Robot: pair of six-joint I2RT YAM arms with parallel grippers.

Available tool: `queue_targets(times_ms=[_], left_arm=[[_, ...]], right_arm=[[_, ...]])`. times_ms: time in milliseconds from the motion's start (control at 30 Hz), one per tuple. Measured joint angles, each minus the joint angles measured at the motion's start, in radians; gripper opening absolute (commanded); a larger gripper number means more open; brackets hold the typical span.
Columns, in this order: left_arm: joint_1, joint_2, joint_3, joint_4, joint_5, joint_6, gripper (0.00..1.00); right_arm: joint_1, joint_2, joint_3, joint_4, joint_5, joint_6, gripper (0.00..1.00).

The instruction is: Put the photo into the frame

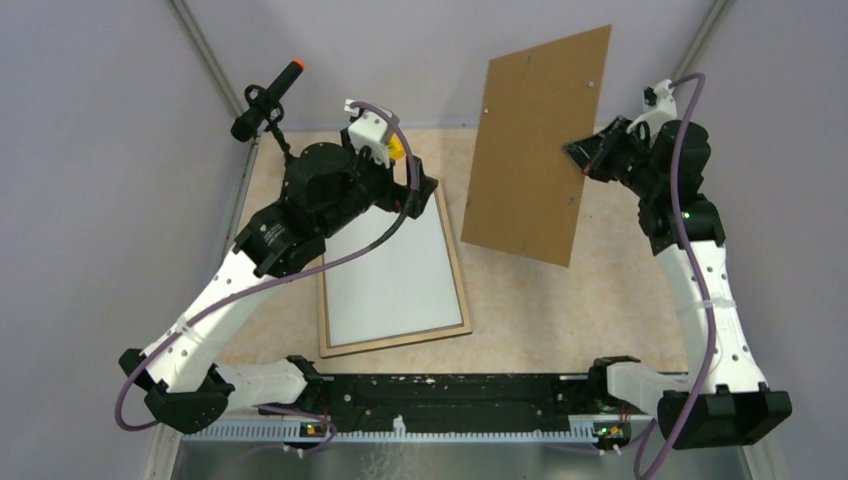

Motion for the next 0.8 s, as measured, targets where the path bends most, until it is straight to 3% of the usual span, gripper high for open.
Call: queue_targets(times_ms=[300,600,800], left_arm=[[0.000,-0.095,-0.113,0.089,-0.101,0.000,0.99],[0.000,-0.151,-0.264,0.372,-0.128,0.029,0.99],[0.000,-0.131,-0.406,0.480,-0.169,0.103,0.99]], right_arm=[[0.013,0.230,0.019,0.199,-0.337,0.158,0.00],[0.050,0.402,-0.122,0.435,-0.443,0.321,0.00],[0.175,0.539,-0.190,0.619,-0.482,0.407,0.00]])
